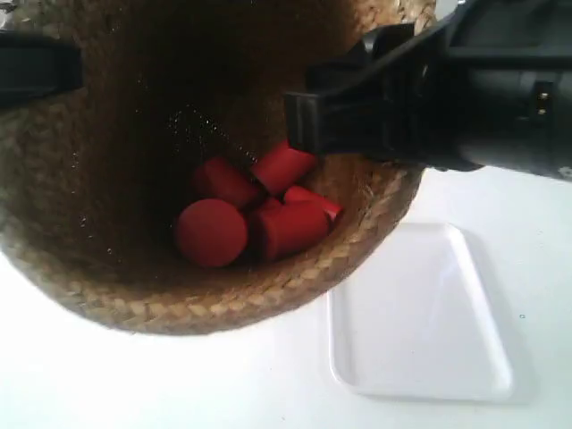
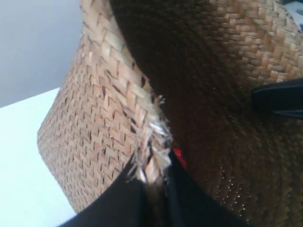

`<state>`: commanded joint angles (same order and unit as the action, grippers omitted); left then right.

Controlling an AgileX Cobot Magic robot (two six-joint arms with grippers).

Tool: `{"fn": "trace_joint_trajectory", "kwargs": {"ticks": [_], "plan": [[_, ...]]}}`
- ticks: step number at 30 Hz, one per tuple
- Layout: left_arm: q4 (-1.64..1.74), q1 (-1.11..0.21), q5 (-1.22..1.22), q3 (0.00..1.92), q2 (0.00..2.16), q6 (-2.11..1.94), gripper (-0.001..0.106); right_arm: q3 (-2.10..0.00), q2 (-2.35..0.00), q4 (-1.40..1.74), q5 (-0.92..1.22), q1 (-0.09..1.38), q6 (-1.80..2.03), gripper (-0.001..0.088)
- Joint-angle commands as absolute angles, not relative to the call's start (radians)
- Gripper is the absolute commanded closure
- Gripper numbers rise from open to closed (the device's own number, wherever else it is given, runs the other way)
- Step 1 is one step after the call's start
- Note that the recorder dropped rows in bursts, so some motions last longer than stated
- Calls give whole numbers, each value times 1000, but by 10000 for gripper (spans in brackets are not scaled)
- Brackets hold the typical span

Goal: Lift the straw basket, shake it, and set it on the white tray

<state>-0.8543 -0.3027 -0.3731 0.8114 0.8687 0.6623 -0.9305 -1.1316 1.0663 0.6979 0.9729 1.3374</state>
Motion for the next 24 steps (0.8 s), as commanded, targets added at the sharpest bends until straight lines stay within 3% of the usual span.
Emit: {"fn": "trace_joint_trajectory", "kwargs": {"ticks": [4, 8, 11, 15, 19, 24], "plan": [[-861, -303, -483, 959, 782, 652, 1053, -1020, -1004, 871, 503, 1040, 1105, 868], [-831, -303, -319, 831, 860, 659, 1053, -969, -1126, 1009, 595, 1004, 1149, 868], [-865, -303, -395, 836, 889, 641, 1053, -989, -1166, 932, 658, 1001, 1131, 868], [-878, -303, -491, 911, 824, 662, 1053, -1005, -1073, 891, 568, 1046, 1103, 868], [-878, -303, -409, 922, 784, 707, 1053, -1002, -1020, 916, 485, 1046, 1103, 868], [-847, -303, -355, 834, 887, 705, 1053, -955, -1173, 1016, 633, 1005, 1165, 868]]}}
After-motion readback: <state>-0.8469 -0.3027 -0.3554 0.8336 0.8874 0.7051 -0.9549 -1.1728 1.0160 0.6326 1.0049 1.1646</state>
